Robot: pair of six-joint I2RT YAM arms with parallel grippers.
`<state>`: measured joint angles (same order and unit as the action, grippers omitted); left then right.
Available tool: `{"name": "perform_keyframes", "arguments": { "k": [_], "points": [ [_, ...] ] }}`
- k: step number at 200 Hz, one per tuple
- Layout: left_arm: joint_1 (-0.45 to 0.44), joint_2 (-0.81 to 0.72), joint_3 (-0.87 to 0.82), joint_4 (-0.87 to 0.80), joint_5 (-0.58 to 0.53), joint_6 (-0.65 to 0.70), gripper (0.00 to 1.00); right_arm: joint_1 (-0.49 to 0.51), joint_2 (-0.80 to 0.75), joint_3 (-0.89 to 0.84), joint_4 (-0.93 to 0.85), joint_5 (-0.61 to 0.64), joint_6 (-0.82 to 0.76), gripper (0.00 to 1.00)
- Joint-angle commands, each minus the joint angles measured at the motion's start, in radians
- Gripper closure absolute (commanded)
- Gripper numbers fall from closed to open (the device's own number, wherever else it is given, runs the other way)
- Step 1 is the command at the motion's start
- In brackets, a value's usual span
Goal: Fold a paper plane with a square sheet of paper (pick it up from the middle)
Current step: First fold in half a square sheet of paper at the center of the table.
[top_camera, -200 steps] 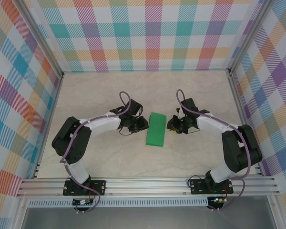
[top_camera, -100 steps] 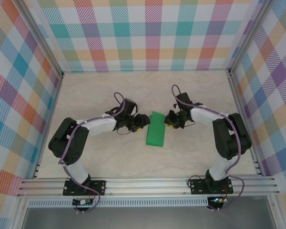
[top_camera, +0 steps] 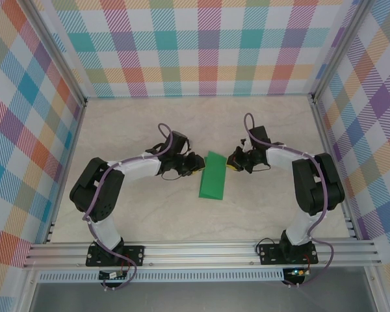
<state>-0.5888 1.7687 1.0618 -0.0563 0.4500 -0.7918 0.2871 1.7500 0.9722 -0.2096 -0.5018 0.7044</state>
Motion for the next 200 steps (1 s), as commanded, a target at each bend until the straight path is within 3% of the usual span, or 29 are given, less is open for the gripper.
{"name": "perform_keyframes", "arguments": {
  "k": [1, 81, 119, 200],
  "points": [
    [-0.022, -0.023, 0.086, -0.022, 0.031, 0.058, 0.77, -0.006, 0.042, 0.016, 0.071, -0.078, 0.014, 1.00],
    [-0.054, 0.184, 0.204, -0.135, 0.014, 0.104, 0.80, -0.015, 0.059, 0.012, 0.077, -0.109, 0.003, 1.00],
    [-0.054, 0.204, 0.183, -0.189, -0.053, 0.126, 0.83, -0.016, 0.061, 0.008, 0.079, -0.126, -0.002, 1.00],
    [-0.054, 0.245, 0.168, -0.230, -0.078, 0.156, 0.84, -0.028, 0.123, 0.051, 0.120, -0.160, 0.012, 1.00]
  ]
}}
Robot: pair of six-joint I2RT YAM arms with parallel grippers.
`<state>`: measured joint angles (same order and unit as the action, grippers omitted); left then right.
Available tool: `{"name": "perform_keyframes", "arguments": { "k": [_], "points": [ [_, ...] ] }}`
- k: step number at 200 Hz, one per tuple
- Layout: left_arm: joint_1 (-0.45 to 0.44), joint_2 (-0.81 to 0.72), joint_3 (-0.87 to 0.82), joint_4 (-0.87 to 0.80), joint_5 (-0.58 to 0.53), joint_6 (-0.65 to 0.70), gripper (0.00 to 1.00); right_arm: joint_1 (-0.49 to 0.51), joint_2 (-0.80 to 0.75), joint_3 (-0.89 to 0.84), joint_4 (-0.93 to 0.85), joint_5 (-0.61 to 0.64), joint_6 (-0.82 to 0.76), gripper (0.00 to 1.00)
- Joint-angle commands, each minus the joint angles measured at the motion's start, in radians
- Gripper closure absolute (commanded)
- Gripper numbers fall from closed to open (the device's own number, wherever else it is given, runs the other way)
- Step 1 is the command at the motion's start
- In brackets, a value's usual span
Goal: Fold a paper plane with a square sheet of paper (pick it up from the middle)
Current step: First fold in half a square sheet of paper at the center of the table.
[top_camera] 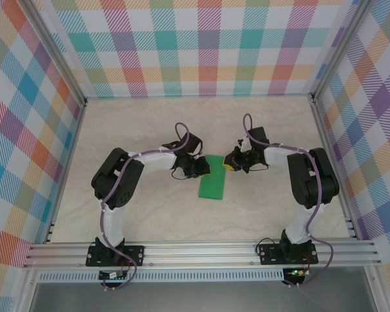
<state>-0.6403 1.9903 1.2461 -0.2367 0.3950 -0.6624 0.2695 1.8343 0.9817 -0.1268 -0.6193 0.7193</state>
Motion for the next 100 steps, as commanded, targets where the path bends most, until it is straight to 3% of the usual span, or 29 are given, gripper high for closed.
{"name": "perform_keyframes", "arguments": {
  "k": [1, 100],
  "points": [
    [-0.002, 0.024, -0.016, -0.057, -0.023, 0.027, 0.84, -0.010, 0.040, 0.043, 0.037, -0.043, -0.003, 1.00],
    [-0.002, 0.032, -0.021, -0.079, -0.029, 0.047, 0.85, -0.013, 0.132, 0.133, -0.133, 0.096, -0.124, 1.00]
  ]
}}
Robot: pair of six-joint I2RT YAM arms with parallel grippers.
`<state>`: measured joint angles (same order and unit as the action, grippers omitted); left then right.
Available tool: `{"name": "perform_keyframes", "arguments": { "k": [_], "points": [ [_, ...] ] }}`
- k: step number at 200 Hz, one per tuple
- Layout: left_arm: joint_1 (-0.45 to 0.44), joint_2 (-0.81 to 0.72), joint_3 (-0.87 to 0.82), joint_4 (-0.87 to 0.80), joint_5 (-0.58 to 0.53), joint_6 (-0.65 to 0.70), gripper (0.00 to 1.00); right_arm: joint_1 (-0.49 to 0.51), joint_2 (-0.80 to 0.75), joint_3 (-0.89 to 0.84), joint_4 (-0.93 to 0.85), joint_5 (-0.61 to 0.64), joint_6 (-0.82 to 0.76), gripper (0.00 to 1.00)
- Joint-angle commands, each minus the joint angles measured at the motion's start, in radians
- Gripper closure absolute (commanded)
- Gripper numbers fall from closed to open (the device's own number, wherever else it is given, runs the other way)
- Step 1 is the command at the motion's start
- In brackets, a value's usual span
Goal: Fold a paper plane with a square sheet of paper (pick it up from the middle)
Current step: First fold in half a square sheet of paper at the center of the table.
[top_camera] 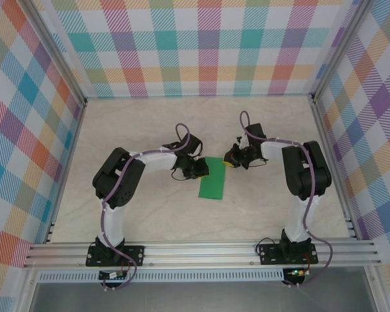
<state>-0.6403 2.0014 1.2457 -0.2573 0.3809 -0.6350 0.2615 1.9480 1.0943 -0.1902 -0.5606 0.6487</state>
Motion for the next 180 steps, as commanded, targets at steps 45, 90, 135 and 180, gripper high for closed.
{"name": "perform_keyframes", "arguments": {
  "k": [45, 90, 135, 180],
  "points": [
    [-0.002, 0.026, -0.003, -0.072, -0.011, 0.033, 0.85, -0.005, -0.007, 0.060, -0.113, 0.037, -0.060, 1.00],
    [-0.002, 0.024, 0.001, -0.087, -0.018, 0.040, 0.86, -0.005, -0.012, 0.087, -0.065, -0.025, -0.028, 1.00],
    [-0.002, 0.029, 0.011, -0.100, -0.015, 0.044, 0.86, -0.013, 0.060, 0.090, -0.066, 0.026, -0.036, 1.00],
    [-0.003, 0.030, 0.014, -0.104, -0.011, 0.046, 0.86, -0.013, 0.084, 0.063, -0.079, 0.058, -0.042, 1.00]
  ]
}}
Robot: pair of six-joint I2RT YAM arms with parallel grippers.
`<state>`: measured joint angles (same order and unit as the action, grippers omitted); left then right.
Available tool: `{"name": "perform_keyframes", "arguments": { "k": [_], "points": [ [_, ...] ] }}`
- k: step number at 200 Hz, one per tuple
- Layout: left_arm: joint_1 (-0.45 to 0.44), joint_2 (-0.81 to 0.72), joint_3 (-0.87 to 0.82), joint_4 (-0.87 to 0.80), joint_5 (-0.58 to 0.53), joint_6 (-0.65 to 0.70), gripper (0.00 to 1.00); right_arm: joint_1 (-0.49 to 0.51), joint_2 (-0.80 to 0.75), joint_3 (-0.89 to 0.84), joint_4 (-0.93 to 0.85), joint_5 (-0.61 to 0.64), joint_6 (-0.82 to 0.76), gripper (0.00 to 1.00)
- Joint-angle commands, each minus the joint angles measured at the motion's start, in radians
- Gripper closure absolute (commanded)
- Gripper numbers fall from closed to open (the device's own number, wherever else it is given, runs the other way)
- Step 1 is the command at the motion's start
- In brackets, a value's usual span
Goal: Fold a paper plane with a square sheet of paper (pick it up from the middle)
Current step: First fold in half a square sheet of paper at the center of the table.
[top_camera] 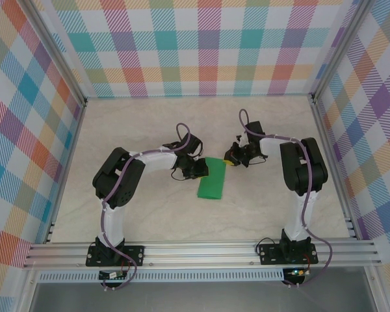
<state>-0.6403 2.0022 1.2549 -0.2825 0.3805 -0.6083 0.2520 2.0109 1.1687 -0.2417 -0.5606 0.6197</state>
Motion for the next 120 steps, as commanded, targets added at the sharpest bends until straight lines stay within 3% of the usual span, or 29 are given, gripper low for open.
{"name": "perform_keyframes", "arguments": {
  "k": [1, 55, 120],
  "points": [
    [-0.003, 0.029, 0.005, -0.079, -0.012, 0.018, 0.86, -0.003, 0.020, -0.011, -0.028, 0.058, -0.014, 1.00],
    [-0.004, 0.027, 0.007, -0.095, -0.012, 0.024, 0.87, -0.003, -0.097, 0.024, -0.087, 0.008, -0.031, 1.00],
    [-0.005, 0.029, 0.006, -0.089, -0.006, 0.022, 0.87, 0.063, -0.152, -0.106, -0.006, -0.033, 0.031, 1.00]
  ]
}}
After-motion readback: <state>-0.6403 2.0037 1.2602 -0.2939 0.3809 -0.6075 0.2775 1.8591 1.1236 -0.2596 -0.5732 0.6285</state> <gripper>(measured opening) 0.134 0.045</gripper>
